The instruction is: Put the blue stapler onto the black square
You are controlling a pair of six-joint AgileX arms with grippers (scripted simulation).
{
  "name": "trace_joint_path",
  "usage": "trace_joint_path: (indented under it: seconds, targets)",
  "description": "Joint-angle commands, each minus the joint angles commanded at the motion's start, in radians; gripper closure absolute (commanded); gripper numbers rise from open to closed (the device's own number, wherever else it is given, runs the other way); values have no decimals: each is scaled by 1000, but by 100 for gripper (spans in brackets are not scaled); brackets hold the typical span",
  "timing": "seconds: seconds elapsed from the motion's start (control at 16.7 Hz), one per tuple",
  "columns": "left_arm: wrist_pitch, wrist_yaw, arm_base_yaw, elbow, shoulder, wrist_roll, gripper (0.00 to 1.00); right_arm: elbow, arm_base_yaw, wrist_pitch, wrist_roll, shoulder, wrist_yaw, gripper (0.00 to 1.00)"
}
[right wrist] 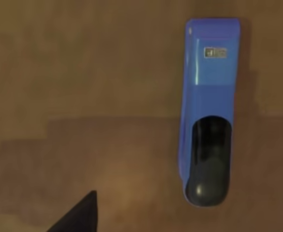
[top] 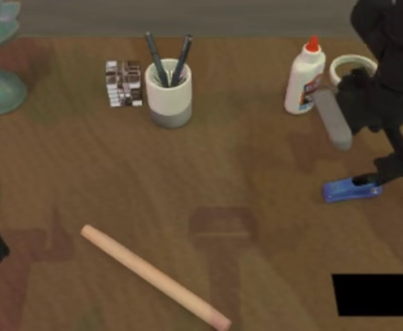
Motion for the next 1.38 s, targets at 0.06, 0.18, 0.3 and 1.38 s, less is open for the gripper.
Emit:
trace_joint_path:
  seconds: [0.06,0.18,0.3,1.38]
  targets:
    - [0,0,0,0,0,0,0,-21,1,34,0,13,0,0]
    - [0,0,0,0,0,0,0,-73,2,130,2,47,0,0]
    - [0,0,0,0,0,0,0,-129,3,226,3,81,1,0]
    - [0,0,0,0,0,0,0,-180,4,299,4,115,1,83]
